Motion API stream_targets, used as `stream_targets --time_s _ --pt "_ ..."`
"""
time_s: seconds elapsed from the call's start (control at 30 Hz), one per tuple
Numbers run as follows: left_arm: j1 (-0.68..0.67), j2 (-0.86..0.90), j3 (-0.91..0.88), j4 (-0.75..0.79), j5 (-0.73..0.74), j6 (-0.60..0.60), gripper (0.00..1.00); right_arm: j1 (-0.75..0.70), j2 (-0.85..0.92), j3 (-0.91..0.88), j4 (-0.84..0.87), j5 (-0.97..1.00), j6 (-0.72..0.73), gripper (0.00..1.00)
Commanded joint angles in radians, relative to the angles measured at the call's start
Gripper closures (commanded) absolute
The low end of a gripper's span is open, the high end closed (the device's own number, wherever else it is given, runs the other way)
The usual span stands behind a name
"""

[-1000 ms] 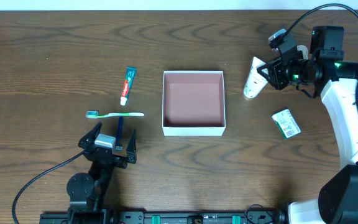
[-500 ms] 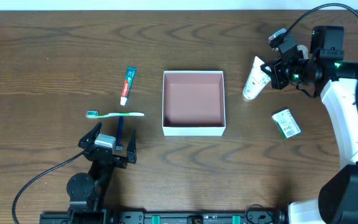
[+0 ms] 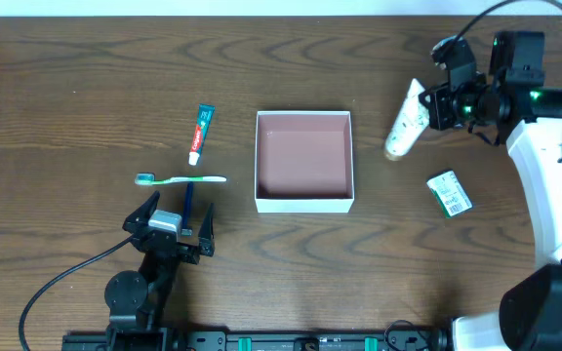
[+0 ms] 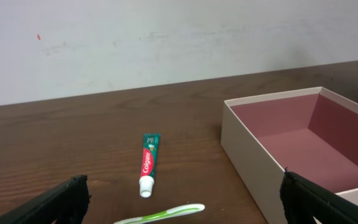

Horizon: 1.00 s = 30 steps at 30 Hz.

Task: Pack container
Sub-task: 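Lift the Pantene tube with the right gripper and carry it over the box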

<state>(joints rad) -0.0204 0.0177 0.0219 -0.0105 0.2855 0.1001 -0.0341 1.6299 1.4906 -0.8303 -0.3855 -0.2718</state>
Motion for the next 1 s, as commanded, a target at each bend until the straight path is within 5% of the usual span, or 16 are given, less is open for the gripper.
stream_targets --time_s 0.0,0.97 --pt "0.005 0.000 -0.018 -0.034 0.018 -0.012 0.02 0.051 -0.035 0.127 -0.044 0.108 0.046 0.99" --pt "0.005 0.000 -0.018 -0.034 0.018 -0.012 0.02 0.600 -0.054 0.321 -0.023 0.579 0.620 0.99"
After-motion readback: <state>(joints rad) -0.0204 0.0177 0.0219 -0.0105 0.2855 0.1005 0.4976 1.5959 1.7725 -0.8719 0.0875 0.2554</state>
